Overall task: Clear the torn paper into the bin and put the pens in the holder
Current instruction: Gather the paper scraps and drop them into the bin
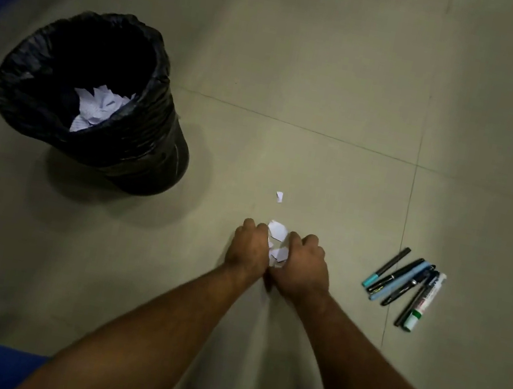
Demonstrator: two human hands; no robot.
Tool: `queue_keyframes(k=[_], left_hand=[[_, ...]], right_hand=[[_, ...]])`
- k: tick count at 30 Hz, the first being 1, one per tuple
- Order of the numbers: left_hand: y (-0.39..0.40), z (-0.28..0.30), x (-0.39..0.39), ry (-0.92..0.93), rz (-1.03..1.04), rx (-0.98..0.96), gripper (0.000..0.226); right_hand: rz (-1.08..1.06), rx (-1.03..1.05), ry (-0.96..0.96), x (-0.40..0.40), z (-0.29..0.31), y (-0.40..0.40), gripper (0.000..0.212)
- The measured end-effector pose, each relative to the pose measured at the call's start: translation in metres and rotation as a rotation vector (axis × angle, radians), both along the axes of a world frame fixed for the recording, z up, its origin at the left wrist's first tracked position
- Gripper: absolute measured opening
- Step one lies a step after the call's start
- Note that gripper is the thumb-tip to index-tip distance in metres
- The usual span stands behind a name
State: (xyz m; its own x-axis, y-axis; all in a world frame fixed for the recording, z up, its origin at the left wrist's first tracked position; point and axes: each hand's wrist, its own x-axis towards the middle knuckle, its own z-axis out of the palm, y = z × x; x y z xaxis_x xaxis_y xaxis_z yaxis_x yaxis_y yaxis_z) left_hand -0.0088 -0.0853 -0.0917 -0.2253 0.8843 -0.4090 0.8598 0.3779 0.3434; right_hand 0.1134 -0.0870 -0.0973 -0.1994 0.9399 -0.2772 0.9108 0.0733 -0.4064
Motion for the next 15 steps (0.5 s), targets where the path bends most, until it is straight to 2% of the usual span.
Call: queue_keyframes(k=[3, 6, 8, 10, 12, 15], left_hand=[[0.012, -0.003, -0.006, -0.149, -0.006, 0.044, 0.026], [0.031, 0.000, -0.015, -0.148, -0.047, 0.109, 0.039], [0.047, 0.002, -0.018, -0.085, -0.085, 0.162, 0.051], [0.063, 0.002, -0.017, 0.067, -0.213, 0.159, 0.065], [0.075, 0.000, -0.014, 0.181, -0.377, 0.063, 0.080], [0.081, 0.000, -0.008, 0.222, -0.632, -0.082, 0.079]], right_hand=[[-0.042, -0.066, 0.059, 0.003, 0.000, 0.007, 0.038], [-0.110, -0.059, 0.124, 0.006, -0.004, 0.022, 0.029], [-0.150, -0.063, 0.140, 0.006, -0.006, 0.031, 0.027], [-0.197, -0.066, 0.153, 0.005, -0.005, 0.035, 0.028], [-0.228, -0.066, 0.156, 0.004, -0.005, 0.034, 0.031], [-0.184, -0.070, 0.094, 0.007, -0.004, 0.030, 0.035]])
